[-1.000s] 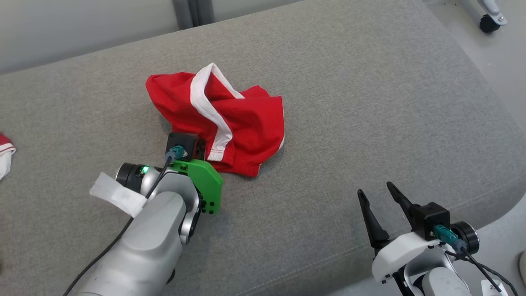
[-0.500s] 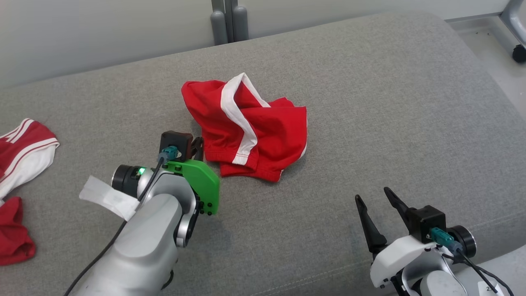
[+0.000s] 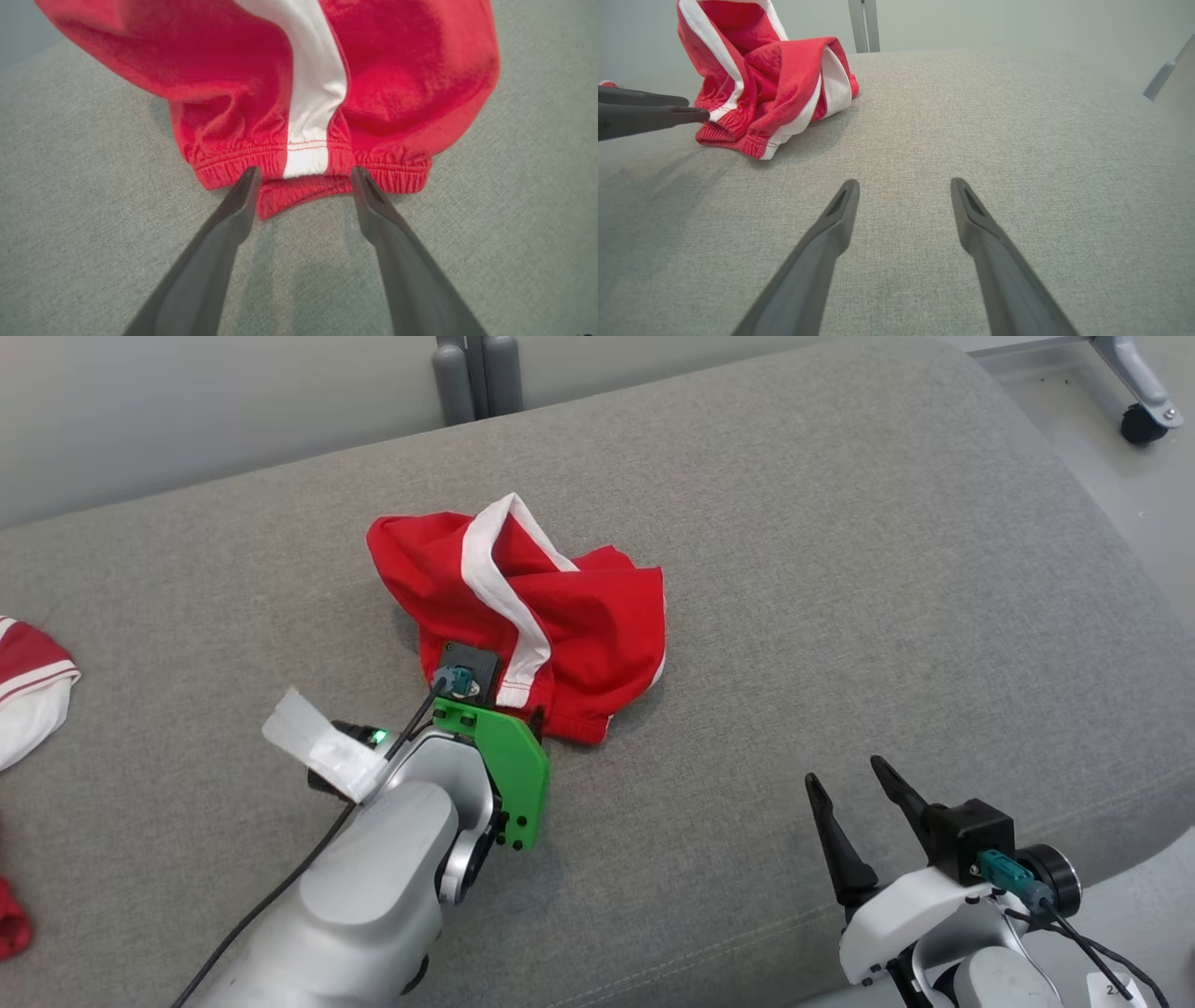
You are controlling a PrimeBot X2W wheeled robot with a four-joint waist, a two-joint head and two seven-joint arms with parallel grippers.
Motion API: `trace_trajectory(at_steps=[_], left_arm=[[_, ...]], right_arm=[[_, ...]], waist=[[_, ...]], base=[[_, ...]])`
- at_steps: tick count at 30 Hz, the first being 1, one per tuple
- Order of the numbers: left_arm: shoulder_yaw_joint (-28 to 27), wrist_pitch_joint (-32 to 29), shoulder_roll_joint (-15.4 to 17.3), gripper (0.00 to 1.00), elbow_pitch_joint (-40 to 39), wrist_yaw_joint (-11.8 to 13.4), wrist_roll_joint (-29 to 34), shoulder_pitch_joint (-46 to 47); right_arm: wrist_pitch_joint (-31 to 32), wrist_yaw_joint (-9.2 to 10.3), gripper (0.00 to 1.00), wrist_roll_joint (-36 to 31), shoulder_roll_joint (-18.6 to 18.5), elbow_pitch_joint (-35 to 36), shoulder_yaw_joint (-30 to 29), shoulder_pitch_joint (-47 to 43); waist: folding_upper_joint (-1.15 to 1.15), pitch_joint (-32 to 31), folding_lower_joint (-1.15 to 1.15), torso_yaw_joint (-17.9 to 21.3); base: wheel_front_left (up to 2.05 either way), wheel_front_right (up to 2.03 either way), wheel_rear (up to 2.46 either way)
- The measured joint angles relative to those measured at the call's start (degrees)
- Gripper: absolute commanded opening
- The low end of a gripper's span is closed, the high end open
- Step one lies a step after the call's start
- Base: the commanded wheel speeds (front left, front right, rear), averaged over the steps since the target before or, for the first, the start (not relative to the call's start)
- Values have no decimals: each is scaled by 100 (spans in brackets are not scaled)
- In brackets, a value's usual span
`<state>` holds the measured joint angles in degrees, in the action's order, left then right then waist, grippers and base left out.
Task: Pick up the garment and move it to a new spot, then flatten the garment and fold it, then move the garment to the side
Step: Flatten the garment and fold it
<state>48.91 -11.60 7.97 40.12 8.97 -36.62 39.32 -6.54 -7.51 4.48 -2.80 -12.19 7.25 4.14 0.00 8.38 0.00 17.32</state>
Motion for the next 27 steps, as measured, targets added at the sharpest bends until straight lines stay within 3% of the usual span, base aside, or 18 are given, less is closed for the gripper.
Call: trace_trajectory(at_steps=[7,13,16,17,19,21,22,27], left_arm=[[110,-573,-80,100,-33,148,4,297],[234,-971,-12,100,71,572,209,534],[278,-1162,27,100,103,656,244,604],[308,-1230,49,94,120,667,250,606],[337,-1361,88,48,130,668,256,608],[360,-1454,134,23,126,665,254,608],[355,-1451,161,0,110,661,246,608],[243,-1213,203,0,-38,676,170,597]], right_arm=[[-89,0,100,104,0,-85,35,64],[-192,0,100,176,-2,-179,54,108],[-235,0,100,200,-1,-222,59,137],[-258,0,100,202,-1,-236,59,141],[-266,0,100,226,0,-270,62,151],[-299,0,100,243,-1,-307,63,156],[-313,0,100,243,-1,-325,64,159],[-318,0,100,241,0,-396,71,202]], waist=[[0,170,0,212],[0,323,0,378],[0,396,0,417],[0,417,0,424],[0,446,0,429],[0,453,0,414],[0,452,0,403],[0,414,0,316]], base=[[0,0,0],[0,0,0],[0,0,0],[0,0,0],[0,0,0],[0,0,0],[0,0,0],[0,0,0]])
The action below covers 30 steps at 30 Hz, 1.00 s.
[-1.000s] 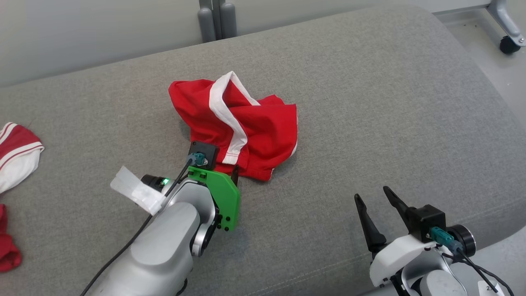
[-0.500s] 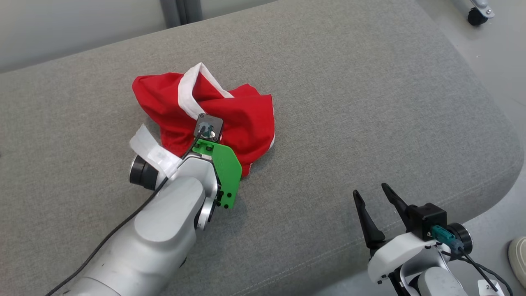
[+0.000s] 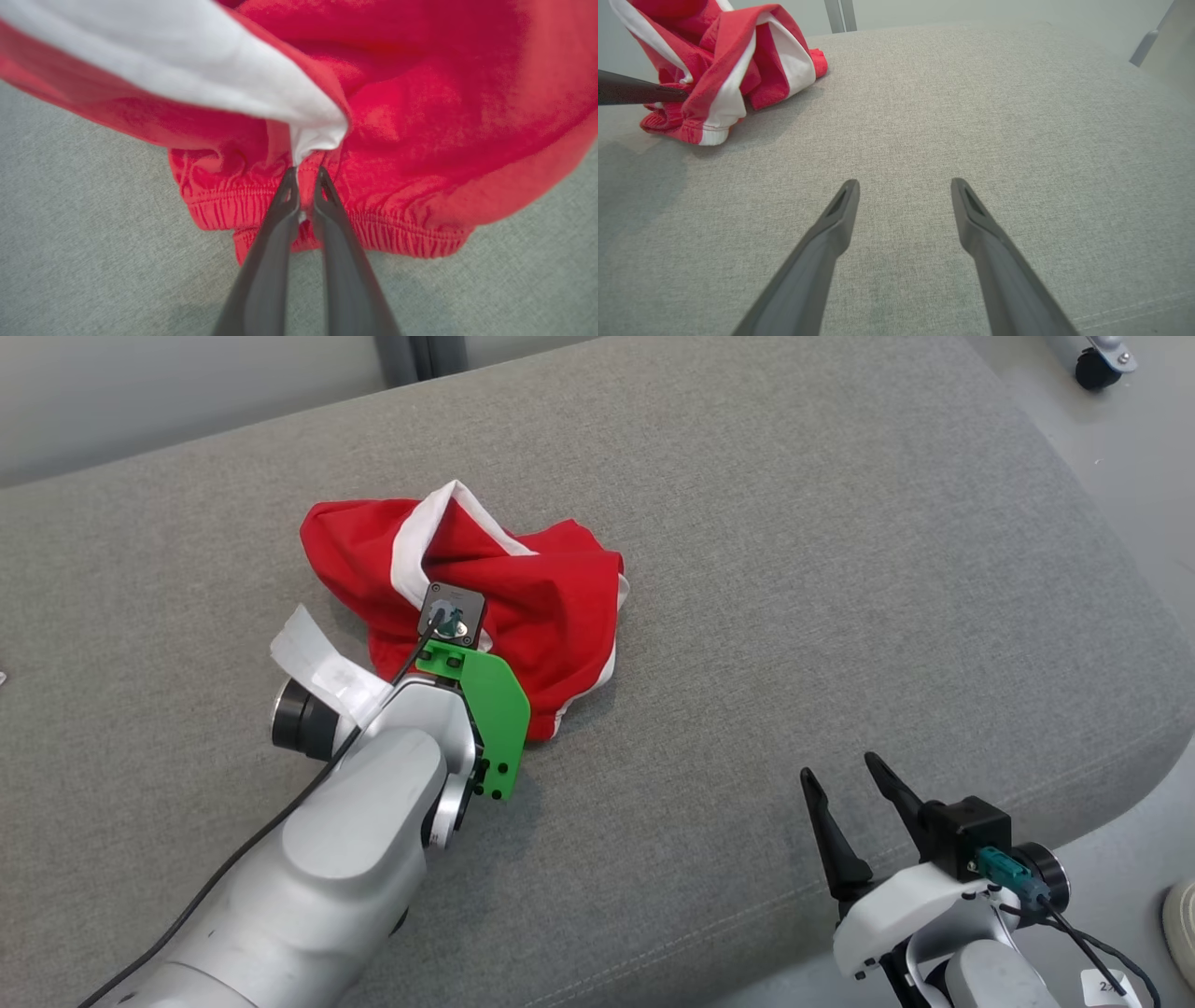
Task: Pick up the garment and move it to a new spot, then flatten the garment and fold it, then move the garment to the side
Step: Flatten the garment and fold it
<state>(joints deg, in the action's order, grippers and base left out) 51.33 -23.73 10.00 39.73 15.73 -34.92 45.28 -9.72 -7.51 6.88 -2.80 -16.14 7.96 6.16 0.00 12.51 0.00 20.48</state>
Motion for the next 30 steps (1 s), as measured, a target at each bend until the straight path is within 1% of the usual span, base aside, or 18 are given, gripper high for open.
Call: trace_trajectory(at_steps=[5,10,15,20,26,30], left_arm=[[-129,299,52,0,-140,55,-63,-37],[-376,681,278,0,-333,247,-87,-76],[-628,881,698,0,-556,444,-126,-159],[-800,943,1161,0,-688,548,-127,-212],[-820,849,1670,0,-695,581,-108,-382],[-713,834,1962,0,-610,533,40,-417]], right_arm=[[8,0,100,-48,1,-26,8,-1],[63,0,100,-99,1,-20,-11,-45],[140,0,100,-137,0,19,-23,-145],[208,0,100,-151,0,89,8,-204],[229,0,100,-152,1,176,-14,-206],[240,0,100,-158,0,213,-45,-206]], waist=[[0,-140,0,-89],[0,-322,0,-202],[0,-517,0,-327],[0,-667,0,-416],[0,-653,0,-400],[0,-561,0,-367]], base=[[0,0,0],[0,0,0],[0,0,0],[0,0,0],[0,0,0],[0,0,0]])
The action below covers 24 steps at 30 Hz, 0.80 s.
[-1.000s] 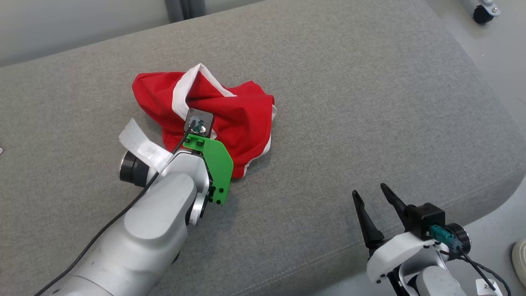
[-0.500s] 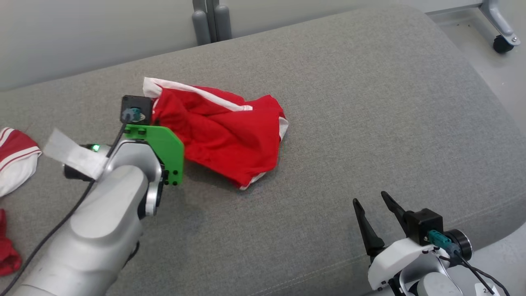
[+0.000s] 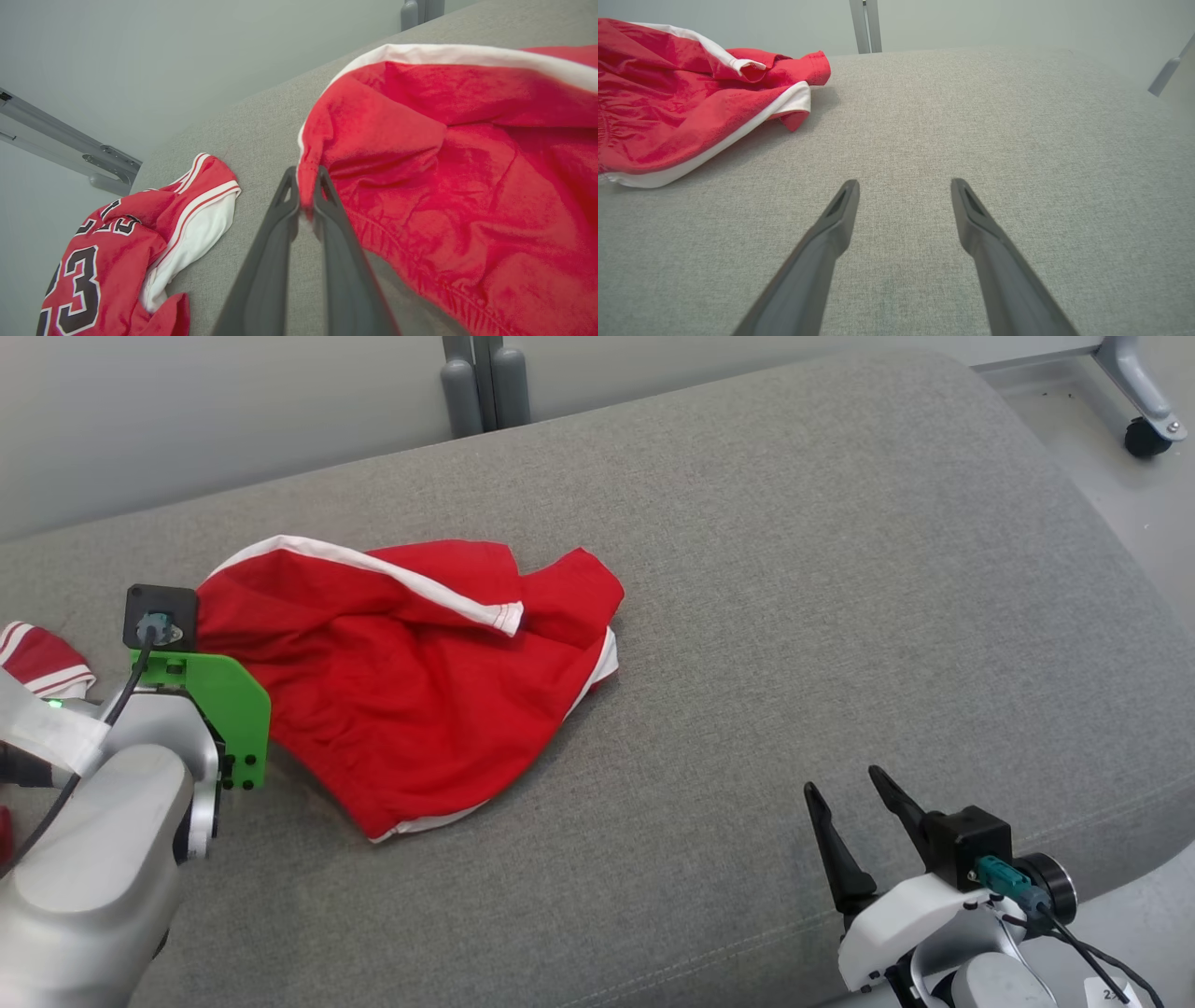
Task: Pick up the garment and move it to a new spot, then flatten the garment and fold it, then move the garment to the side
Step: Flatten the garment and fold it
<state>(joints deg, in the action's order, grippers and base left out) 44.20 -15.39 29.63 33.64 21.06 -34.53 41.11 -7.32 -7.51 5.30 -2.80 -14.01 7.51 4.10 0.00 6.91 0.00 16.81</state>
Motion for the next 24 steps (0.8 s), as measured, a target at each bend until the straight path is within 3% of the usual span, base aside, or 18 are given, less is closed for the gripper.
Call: trace_trajectory(at_steps=[6,17,18,19,24], left_arm=[[104,258,214,0,260,-96,283,269],[157,680,215,0,886,-56,593,874],[126,614,162,47,954,-85,527,887],[96,620,5,100,1034,-154,390,871],[65,580,-380,100,1222,-423,51,581]], right_arm=[[-1,0,100,1,2,7,34,85],[-5,0,100,-9,0,-18,33,138],[21,0,100,-9,0,-25,26,137],[21,0,100,-9,0,-29,13,137],[25,0,100,-9,-1,-31,-43,137]], waist=[[0,154,0,63],[0,313,0,230],[0,320,0,229],[0,328,0,213],[0,307,0,112]], base=[[0,0,0],[0,0,0],[0,0,0],[0,0,0],[0,0,0]])
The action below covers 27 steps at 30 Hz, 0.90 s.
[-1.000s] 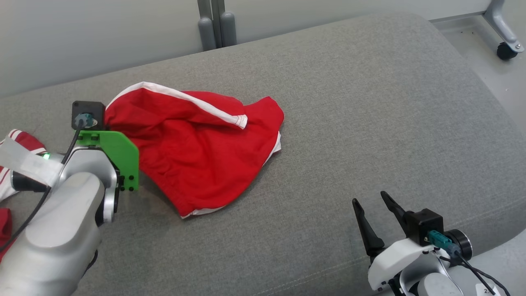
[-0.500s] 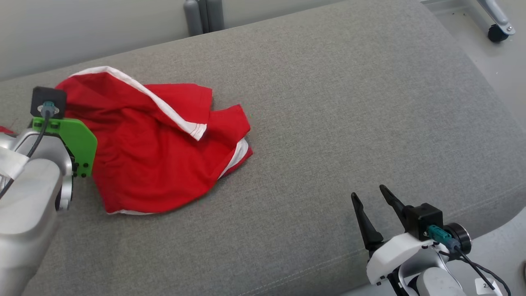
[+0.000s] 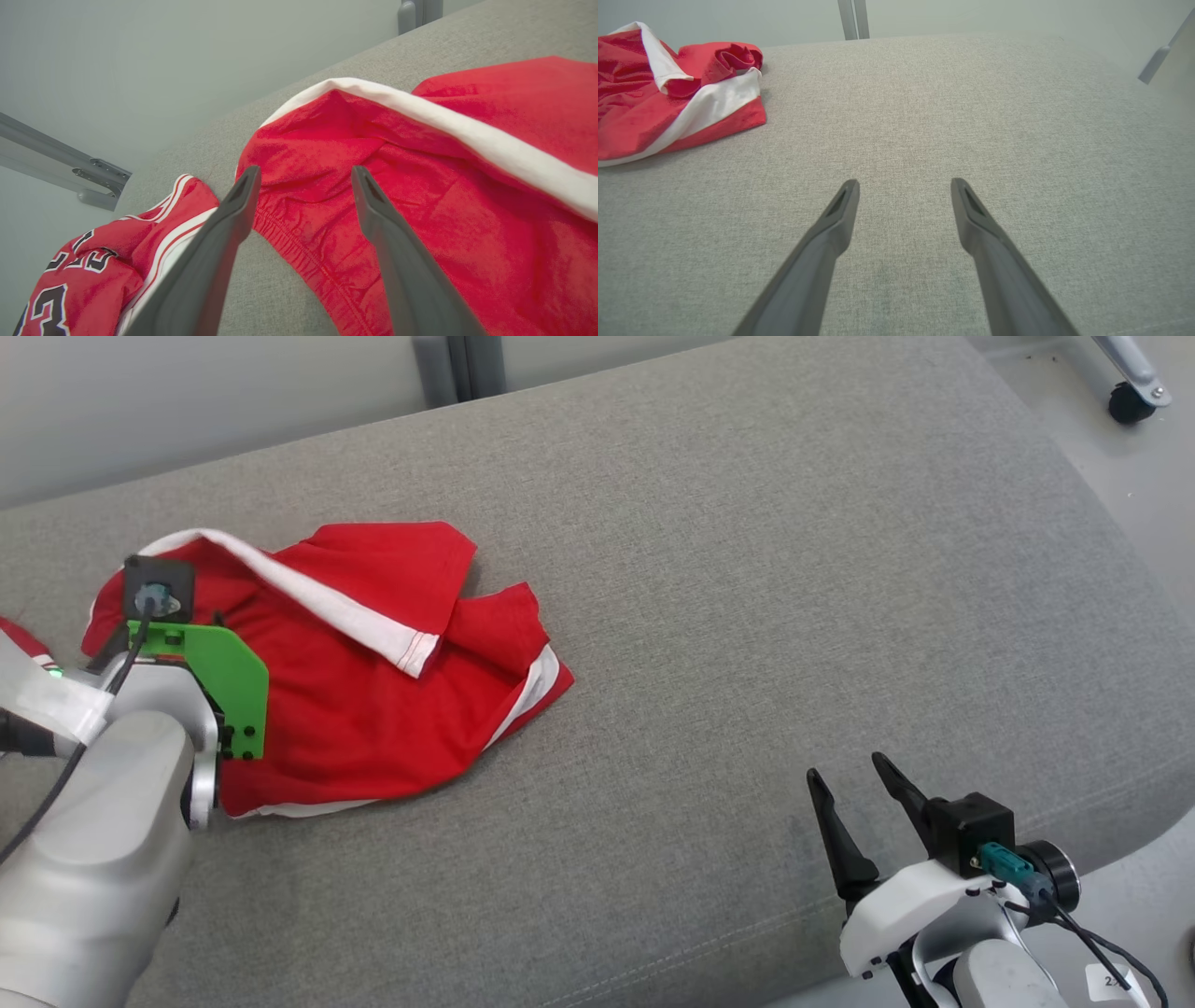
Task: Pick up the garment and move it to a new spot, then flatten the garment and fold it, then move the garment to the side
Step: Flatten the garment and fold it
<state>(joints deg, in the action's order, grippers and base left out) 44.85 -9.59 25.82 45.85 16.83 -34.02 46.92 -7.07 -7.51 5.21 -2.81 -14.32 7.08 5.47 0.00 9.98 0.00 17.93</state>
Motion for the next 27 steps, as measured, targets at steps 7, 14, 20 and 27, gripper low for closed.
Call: trace_trajectory(at_steps=[7,14,20,27], left_arm=[[-220,353,-347,100,-175,-183,-509,-471],[-724,1642,-612,100,-865,-218,-937,-1177],[-1157,2419,-789,100,-1507,-367,-1169,-1995],[-2179,2476,-1100,100,-2975,-636,-361,-3093]], right_arm=[[18,0,100,-25,5,-10,-63,-42],[47,0,100,-31,5,-8,-152,-155],[105,0,100,-93,3,1,-283,-257],[125,0,100,-145,0,40,-342,-321]], waist=[[0,-143,0,-243],[0,-352,0,-482],[0,-610,0,-711],[0,-844,0,-1008]], base=[[0,0,0],[0,0,0],[0,0,0],[0,0,0]])
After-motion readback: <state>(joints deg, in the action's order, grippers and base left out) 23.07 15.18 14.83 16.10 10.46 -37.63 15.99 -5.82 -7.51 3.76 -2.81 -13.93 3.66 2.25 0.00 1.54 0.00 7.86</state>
